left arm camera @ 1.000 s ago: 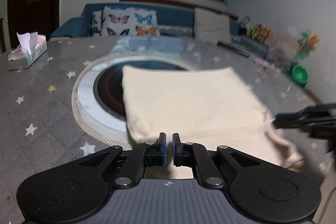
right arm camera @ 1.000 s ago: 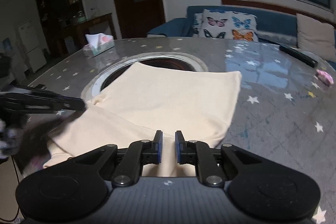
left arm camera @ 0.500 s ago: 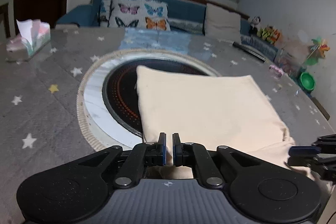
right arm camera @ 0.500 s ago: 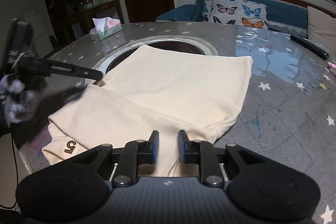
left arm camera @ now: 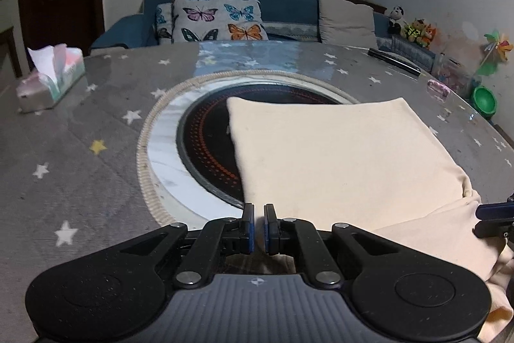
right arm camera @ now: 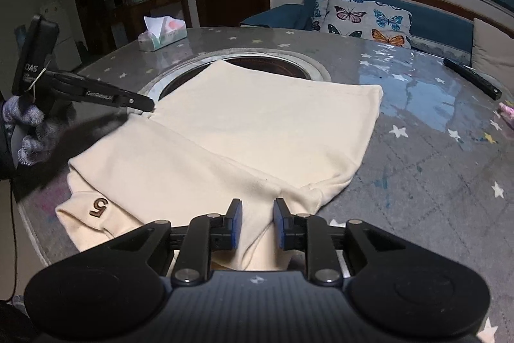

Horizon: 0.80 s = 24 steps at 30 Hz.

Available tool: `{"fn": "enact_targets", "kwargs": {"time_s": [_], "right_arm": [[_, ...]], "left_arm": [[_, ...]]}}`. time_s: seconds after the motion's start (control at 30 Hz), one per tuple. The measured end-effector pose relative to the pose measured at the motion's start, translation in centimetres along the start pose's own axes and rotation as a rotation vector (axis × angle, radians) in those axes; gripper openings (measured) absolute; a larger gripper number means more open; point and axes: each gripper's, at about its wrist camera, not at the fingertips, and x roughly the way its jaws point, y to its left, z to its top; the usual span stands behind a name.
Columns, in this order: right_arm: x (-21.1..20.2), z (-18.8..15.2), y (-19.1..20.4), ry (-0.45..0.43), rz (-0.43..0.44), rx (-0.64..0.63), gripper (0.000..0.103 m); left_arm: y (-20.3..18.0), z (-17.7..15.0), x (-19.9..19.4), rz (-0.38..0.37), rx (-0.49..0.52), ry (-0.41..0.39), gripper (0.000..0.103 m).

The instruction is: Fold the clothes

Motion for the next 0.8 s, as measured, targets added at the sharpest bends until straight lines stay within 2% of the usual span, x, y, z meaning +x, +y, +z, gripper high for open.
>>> {"fn": "enact_targets", "kwargs": {"time_s": [0.17,0.33,0.4,0.47,0.6,0.63,0.73,0.8], "right_arm": [[-1.1,0.3,0.4,-0.038,0.015,-0.015,0.02],[-1.2,-0.5,1.4,-0.001,0.063,-0.081,0.02],[-1.5,-1.0,1.9,0.014,0.073,-0.118,0.02],[-1.6,-1.3,2.3,0.029,0.069,-0.156,0.021],[-2.4,-1.4,3.4,0.024,0.056,-0.215,0.02],[-2.6,-1.2,3.6,0.011,0.058,-0.217,0.02],[-2.2,-0.8,4.3,-0.017,0.066,-0.23,0.02],[-1.3,-0.8,4.7,0.006,0.083,-0.242,0.02]], "left_arm": [[-1.9,-0.9,-3.7,-0.04,0.098,-0.047,0.007],[-4.4,-3.2,-6.8,-0.079,0.231,-0.046,0.009],[-5.3,-4.4,-7.8,-0.094,0.294,-0.044,0.016],[-6.3,-5.6,-8.6,-0.103,0.363,-0.038,0.032],[-7.9,-7.8,-9.8,-0.114,0.502,-0.041,0.033],[-8.2,-8.3,-10.2,-0.121,0.532,-0.045,0.036],[-9.0,-9.3,-10.4,-0.136,0.586,-0.048,0.041],[-9.6,-9.9,-10.5,-0.139,0.619,-0.051,0.041]]}}
